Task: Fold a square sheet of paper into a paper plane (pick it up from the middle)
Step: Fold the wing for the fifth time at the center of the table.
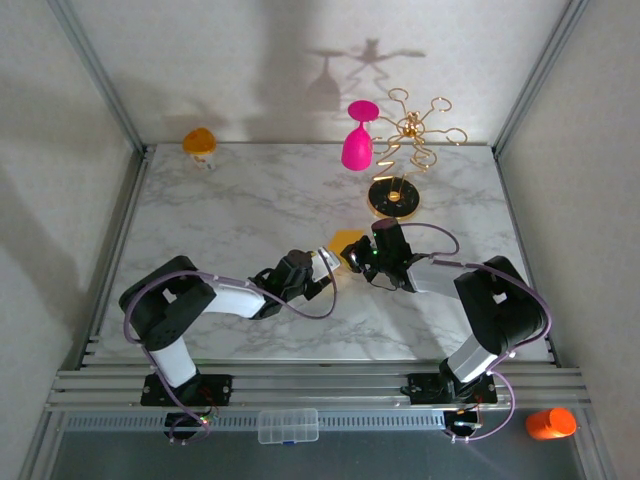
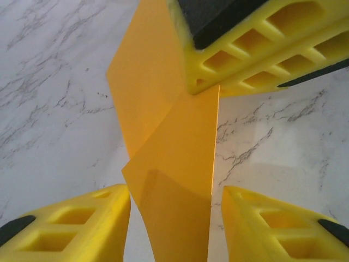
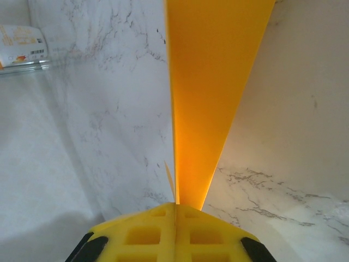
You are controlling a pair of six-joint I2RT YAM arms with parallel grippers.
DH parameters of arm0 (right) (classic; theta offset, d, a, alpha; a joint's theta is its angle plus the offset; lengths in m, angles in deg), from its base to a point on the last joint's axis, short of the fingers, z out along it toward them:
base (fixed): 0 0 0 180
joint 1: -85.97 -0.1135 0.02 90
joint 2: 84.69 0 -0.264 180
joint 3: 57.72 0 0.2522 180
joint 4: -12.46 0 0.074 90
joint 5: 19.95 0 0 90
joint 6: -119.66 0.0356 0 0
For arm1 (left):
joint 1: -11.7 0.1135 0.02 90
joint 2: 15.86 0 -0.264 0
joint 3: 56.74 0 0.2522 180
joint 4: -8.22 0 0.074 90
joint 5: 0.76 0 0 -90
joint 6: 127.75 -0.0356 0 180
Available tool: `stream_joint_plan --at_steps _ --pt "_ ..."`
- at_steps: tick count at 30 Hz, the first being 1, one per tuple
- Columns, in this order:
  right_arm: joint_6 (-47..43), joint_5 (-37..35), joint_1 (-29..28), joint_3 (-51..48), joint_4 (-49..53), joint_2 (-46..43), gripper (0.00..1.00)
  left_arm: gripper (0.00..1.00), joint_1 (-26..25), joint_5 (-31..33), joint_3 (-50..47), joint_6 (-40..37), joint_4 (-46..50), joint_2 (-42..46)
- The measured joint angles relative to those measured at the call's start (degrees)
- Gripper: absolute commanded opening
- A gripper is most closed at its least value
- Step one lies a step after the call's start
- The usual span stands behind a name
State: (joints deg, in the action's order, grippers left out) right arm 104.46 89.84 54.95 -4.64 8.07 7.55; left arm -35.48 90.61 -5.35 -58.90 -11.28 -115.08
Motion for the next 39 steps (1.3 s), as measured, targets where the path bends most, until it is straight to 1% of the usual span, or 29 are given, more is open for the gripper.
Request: stream_joint_plan --at_steps 4,7,12,15,17,20,23,28,32,35,39 --pt "0.0 0.1 0.0 0.0 0.0 0.2 0.04 0.43 0.0 0.0 0.0 -0.8 -0.5 -0.5" --pt "0.1 0.6 0.0 0.0 0.0 0.5 0.05 0.38 0.0 0.0 0.0 -1.3 -0.7 -1.1" --pt "0.5 1.2 0.0 0.0 0.0 0.7 0.06 0.3 0.0 0.2 0.1 -1.6 -0.6 -1.8" --pt "0.7 1.3 0.0 0.0 0.0 0.7 0.09 0.24 -0.1 0.2 0.2 -1.6 -0.2 -2.2" --pt "0.9 1.3 0.0 0.0 0.0 0.7 0.14 0.22 -0.2 0.2 0.3 -1.6 0.1 -2.3" --pt "1.0 1.3 0.0 0.0 0.1 0.7 0.24 0.16 -0.4 0.2 0.5 -1.6 0.1 -2.5" --pt "0.9 1.2 0.0 0.0 0.9 0.8 0.33 0.12 -0.4 0.1 0.5 -1.4 0.3 -2.5" --pt "0.7 0.9 0.2 0.1 2.6 1.0 0.45 0.09 -0.4 -0.3 0.9 -1.1 0.9 -3.0" --pt "0.2 0.3 0.7 0.1 3.5 1.0 0.56 0.08 -0.4 -0.8 1.3 -0.4 1.4 -3.3" --pt "-0.5 -0.5 1.1 0.1 4.7 0.8 0.62 0.08 -0.4 -1.7 1.5 0.4 2.1 -3.8" --pt "-1.4 -1.8 1.6 0.1 6.3 -0.6 0.65 0.09 -0.4 -2.7 1.7 1.6 3.1 -4.1"
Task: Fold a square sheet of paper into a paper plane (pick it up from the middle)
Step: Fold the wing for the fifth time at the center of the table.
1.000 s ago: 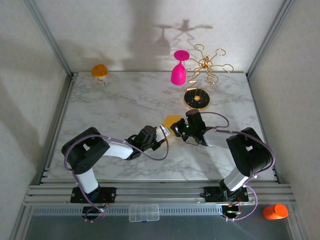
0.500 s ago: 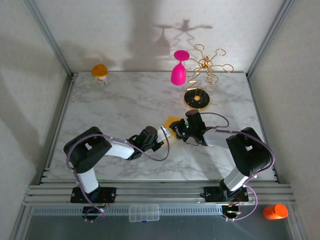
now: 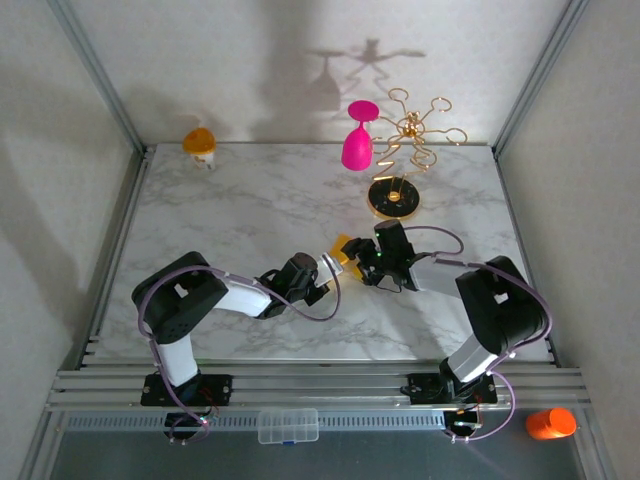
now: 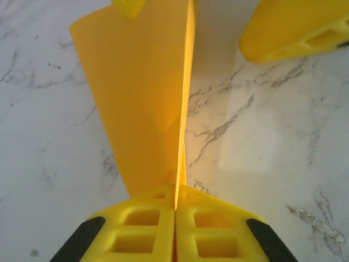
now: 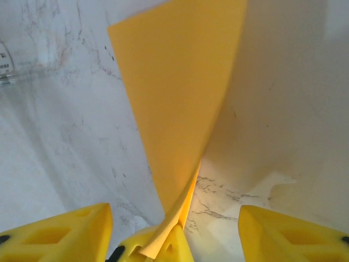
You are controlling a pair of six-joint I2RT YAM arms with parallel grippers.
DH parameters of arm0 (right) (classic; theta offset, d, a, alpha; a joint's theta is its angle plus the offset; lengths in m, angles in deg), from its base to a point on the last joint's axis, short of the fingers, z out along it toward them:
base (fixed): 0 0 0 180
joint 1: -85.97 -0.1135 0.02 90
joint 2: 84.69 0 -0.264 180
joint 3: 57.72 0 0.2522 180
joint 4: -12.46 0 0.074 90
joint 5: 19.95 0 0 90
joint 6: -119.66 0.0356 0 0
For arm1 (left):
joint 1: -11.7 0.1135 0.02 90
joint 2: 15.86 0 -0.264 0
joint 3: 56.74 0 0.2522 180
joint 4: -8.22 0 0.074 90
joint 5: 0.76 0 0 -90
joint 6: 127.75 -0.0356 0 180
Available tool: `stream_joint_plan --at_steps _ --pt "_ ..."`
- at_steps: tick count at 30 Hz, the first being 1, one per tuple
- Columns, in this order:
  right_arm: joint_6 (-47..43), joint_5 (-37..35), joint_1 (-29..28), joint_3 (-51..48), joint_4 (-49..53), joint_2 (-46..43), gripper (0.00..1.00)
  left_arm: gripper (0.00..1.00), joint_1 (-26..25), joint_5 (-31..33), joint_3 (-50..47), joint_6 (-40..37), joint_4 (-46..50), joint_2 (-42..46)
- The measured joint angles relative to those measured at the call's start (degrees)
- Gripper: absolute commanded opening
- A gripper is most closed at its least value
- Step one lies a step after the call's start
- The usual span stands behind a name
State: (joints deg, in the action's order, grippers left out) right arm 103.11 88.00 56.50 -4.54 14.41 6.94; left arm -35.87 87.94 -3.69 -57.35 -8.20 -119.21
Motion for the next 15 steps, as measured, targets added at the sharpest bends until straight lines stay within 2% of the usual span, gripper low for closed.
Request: stream_joint_plan --at_steps 15 --pt "-5.8 -4.7 1.5 0.0 3.3 -4.1 0.66 0.1 2.6 -7.6 1.7 6.4 2.7 -0.7"
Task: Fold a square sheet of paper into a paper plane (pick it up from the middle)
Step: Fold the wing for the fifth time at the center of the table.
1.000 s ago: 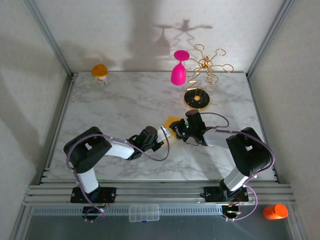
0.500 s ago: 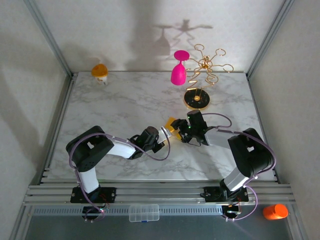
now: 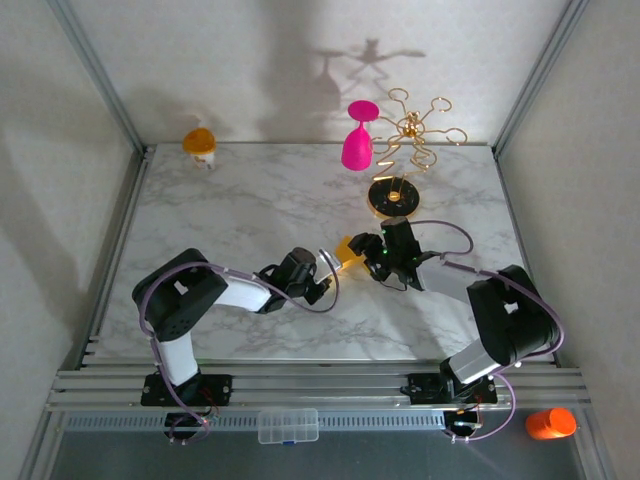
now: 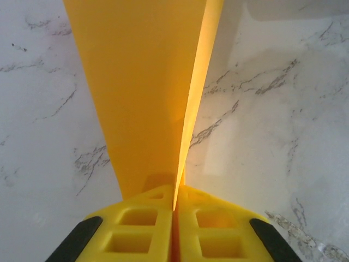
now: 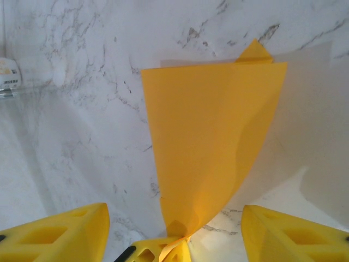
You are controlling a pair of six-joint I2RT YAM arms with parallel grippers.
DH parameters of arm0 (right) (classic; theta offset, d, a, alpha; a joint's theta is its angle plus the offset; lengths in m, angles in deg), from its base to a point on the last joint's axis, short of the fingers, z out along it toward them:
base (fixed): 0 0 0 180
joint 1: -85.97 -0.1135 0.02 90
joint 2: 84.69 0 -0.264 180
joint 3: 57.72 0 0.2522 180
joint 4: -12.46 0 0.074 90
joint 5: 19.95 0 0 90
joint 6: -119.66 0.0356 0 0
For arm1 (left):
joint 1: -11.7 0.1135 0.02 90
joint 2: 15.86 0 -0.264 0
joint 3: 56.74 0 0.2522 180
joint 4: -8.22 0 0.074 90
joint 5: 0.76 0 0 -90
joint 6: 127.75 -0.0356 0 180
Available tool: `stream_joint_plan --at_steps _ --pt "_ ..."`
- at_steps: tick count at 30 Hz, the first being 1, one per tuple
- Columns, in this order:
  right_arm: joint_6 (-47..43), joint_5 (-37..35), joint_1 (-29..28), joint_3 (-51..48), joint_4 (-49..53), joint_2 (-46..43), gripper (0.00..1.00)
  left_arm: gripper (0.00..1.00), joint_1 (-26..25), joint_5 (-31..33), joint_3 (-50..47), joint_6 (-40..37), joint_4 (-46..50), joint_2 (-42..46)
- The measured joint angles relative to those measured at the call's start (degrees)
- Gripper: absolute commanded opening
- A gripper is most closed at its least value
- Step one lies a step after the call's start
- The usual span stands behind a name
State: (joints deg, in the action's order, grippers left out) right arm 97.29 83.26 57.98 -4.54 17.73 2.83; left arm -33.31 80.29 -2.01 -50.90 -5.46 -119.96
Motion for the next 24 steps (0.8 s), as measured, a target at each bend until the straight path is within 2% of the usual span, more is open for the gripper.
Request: stream_joint_plan --at_steps 15,24 --pt "-8.1 -2.1 0.6 -1.5 -1.1 -3.0 0.64 0.12 3.6 -8.4 2.9 7.4 2.0 -1.8" --pt "-7.3 -0.1 0.6 -1.1 -0.5 -1.0 0.62 0.12 4.6 -11.0 3.1 8.9 2.0 -2.1"
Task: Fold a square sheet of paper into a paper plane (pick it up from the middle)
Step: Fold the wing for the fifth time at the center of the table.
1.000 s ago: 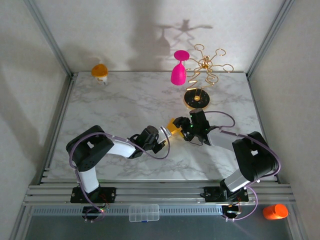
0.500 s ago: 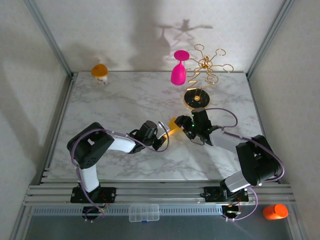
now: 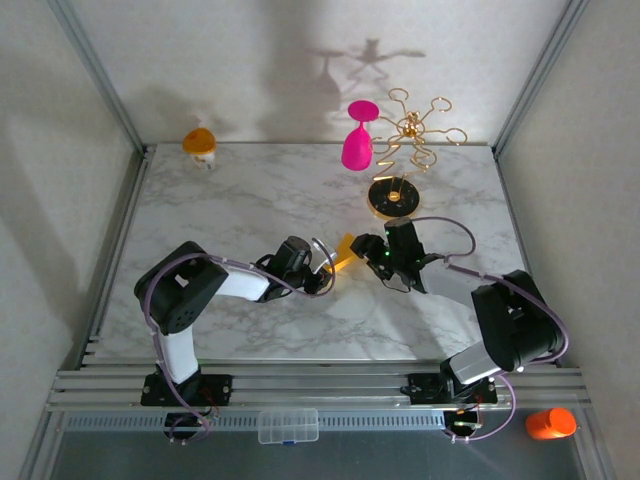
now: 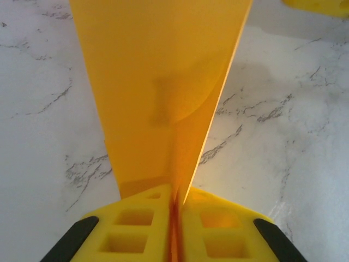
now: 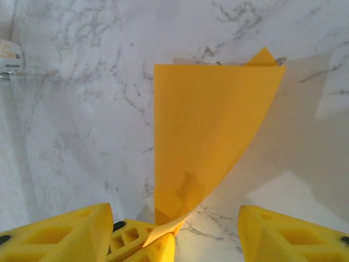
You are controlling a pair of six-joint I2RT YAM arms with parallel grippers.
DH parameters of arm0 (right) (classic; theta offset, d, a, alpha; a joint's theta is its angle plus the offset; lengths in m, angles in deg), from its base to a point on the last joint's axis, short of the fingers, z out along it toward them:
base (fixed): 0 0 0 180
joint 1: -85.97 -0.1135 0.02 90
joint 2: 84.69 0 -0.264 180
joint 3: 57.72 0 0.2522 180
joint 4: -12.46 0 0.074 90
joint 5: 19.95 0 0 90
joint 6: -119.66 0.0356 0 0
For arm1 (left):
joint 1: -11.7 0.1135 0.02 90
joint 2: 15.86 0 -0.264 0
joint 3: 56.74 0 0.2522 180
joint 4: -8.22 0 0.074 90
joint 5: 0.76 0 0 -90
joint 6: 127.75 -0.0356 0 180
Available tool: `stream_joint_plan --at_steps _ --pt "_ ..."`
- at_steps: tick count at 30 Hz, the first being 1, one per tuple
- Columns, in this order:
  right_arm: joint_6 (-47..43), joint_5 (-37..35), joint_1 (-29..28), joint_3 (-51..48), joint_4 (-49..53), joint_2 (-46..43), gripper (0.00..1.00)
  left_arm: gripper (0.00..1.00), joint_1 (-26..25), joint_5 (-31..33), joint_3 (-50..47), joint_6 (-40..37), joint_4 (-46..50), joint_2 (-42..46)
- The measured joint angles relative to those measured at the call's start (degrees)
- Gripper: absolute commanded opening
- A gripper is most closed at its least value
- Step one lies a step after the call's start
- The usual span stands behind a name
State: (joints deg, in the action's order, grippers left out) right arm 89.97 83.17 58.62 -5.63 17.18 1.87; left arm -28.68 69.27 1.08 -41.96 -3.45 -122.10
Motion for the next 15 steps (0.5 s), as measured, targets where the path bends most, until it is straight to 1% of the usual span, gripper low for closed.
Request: stream_joint_plan --at_steps 7,12,15 --pt "4.1 3.2 0.0 4.1 2.2 5.5 0.62 0.13 0.0 0.2 0.0 -0.1 0.0 0.0" --pt "7.2 4.7 0.0 7.3 2.7 8.7 0.56 0.13 0.0 0.4 0.0 -0.7 0.0 0.0" --pt "8.9 5.2 -0.1 7.8 3.0 9.9 0.55 0.13 -0.2 0.9 0.1 -1.3 0.0 0.0"
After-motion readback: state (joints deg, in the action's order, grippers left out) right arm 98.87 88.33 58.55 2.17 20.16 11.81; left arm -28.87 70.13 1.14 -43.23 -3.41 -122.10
